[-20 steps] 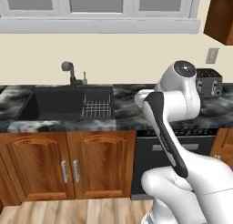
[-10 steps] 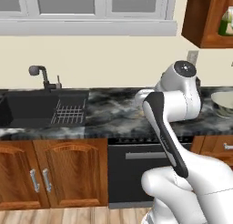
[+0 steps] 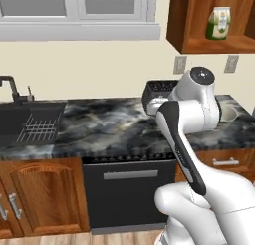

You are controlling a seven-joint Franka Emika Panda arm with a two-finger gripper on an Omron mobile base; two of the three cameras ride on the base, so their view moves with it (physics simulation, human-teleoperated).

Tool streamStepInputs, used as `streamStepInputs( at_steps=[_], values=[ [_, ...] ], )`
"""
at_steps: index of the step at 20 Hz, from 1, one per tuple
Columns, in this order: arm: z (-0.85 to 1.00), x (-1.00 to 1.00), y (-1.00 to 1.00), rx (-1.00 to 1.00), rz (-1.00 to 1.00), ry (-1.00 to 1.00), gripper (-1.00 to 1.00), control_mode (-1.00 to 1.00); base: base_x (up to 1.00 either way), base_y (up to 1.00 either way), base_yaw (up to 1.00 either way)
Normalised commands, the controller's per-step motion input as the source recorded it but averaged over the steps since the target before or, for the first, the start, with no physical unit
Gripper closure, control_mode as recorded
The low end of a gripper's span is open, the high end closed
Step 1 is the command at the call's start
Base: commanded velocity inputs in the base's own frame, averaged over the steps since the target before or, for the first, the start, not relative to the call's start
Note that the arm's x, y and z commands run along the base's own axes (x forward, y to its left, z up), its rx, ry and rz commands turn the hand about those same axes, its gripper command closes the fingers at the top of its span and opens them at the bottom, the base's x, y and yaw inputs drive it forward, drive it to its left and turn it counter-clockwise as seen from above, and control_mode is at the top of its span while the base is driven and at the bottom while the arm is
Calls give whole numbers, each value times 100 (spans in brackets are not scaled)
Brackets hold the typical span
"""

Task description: Pick the egg and butter from the fridge and place them by the bowl for mixing.

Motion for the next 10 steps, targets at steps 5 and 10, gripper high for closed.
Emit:
streamStepInputs(
  at_steps=[5,10],
  values=[
    [0,0,0,0,0,0,100,100,37,-52,-13],
    [0,0,0,0,0,0,100,100,60,-37,-4]
  ],
)
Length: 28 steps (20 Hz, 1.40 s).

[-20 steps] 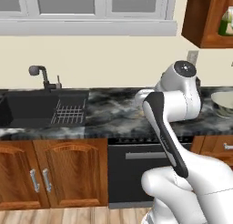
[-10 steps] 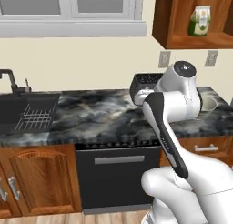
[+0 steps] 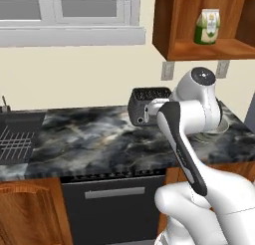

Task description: Pick the egg and butter from the fridge and place them by the bowl for mixing.

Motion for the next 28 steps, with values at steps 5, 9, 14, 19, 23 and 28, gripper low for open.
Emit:
streamStepInputs(
  at_steps=[5,9,14,19,23,28],
  values=[
    [0,0,0,0,0,0,100,100,45,-51,-2],
    [0,0,0,0,0,0,100,100,24,-48,-11],
    [0,0,0,0,0,0,100,100,38,-5,-3],
    [0,0,0,0,0,0,100,100,51,0,0],
    [0,0,0,0,0,0,100,100,37,0,0],
    [0,0,0,0,0,0,100,100,1,0,0]
  ],
)
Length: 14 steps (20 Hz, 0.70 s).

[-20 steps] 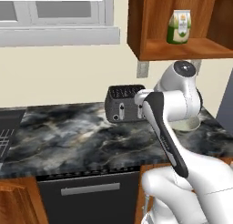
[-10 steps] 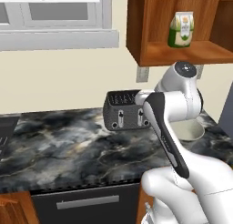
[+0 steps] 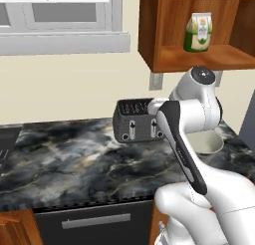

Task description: Pick the egg and butter from the fridge and place them by the bowl for mixing.

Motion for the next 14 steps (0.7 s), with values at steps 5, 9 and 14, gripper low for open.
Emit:
streamStepInputs(
  at_steps=[5,9,14],
  values=[
    [0,0,0,0,0,0,100,100,0,1,0],
    [-13,27,11,-5,-9,2,100,-100,3,3,0],
    [-29,56,15,-10,-16,6,100,-100,0,0,0]
  ],
)
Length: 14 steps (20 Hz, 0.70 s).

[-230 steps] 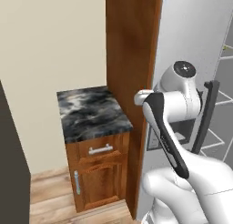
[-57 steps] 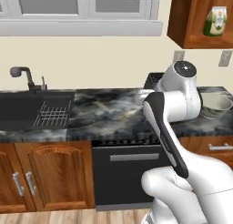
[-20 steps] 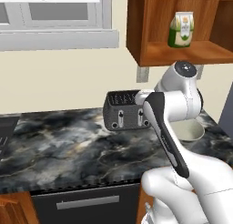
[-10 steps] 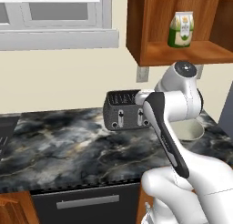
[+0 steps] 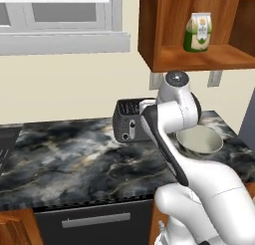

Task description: Pick the egg and butter from the fridge and place them by the bowl for mixing.

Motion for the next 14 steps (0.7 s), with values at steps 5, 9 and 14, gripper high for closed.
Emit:
streamStepInputs(
  at_steps=[5,9,14],
  values=[
    [-31,46,3,0,-6,19,100,-100,0,0,0],
    [-36,44,-5,3,-1,24,100,-100,0,0,0],
    [-57,29,-1,0,0,9,100,-100,0,0,0]
  ],
)
